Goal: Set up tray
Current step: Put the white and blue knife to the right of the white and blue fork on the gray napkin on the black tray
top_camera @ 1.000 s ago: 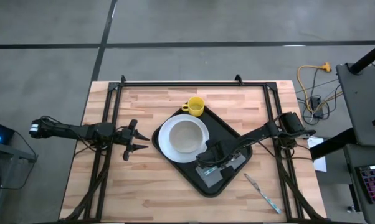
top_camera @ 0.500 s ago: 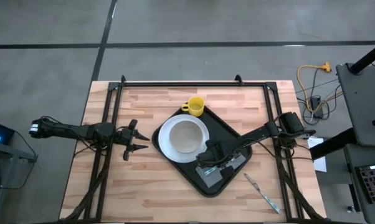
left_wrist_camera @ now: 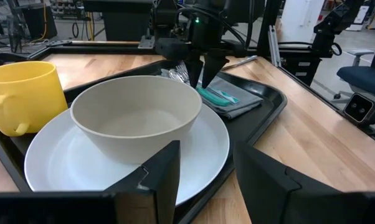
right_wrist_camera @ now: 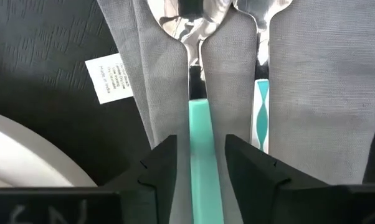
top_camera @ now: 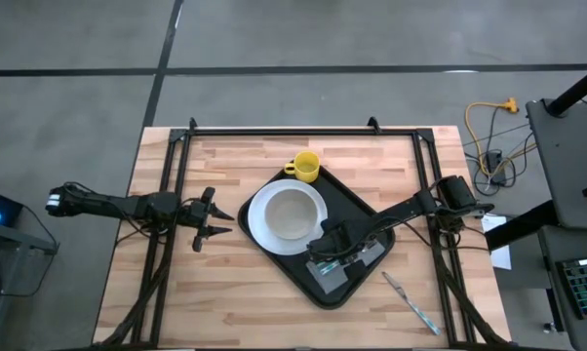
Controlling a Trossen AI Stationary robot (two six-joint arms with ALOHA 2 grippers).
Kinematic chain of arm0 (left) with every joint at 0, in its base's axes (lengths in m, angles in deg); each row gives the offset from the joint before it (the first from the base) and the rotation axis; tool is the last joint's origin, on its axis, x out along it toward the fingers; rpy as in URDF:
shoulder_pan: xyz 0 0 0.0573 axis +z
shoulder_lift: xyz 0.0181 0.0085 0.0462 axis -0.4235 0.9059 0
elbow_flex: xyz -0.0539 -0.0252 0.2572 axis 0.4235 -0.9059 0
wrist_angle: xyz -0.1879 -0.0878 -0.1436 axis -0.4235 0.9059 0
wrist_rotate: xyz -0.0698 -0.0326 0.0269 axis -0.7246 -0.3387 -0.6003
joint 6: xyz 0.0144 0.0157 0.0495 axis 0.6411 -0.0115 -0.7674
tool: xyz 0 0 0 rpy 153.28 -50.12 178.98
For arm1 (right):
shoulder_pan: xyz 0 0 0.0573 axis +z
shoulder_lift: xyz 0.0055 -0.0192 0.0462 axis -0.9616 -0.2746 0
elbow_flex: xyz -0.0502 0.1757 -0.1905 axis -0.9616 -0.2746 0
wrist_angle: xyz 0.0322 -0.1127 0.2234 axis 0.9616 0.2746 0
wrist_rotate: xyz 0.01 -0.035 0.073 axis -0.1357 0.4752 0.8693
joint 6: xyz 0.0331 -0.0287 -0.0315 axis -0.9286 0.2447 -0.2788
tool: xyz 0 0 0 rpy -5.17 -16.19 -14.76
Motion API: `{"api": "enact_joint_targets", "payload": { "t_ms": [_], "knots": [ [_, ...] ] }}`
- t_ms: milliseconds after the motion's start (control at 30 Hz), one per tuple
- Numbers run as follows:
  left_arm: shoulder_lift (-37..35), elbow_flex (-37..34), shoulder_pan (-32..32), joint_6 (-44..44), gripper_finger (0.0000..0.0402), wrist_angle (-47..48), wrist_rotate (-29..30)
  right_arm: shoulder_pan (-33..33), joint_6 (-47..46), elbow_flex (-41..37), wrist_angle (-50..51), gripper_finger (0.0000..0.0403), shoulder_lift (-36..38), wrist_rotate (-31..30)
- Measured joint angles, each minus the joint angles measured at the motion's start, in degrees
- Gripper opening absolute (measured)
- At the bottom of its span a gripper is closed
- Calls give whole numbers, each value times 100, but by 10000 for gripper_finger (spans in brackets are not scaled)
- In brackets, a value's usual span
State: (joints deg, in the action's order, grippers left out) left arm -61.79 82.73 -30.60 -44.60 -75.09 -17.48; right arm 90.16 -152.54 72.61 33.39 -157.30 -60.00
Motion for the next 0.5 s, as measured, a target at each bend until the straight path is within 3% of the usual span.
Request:
{"api": "enact_joint_targets", "payload": {
  "t_ms": [233, 500],
  "knots": [
    [2, 0, 0, 0, 136, 0, 0, 15, 351, 0, -72, 150, 166, -4],
    [1, 0, -1, 0, 136, -1, 0, 26, 1580, 0, 192, 156, 557, -13]
  ]
}}
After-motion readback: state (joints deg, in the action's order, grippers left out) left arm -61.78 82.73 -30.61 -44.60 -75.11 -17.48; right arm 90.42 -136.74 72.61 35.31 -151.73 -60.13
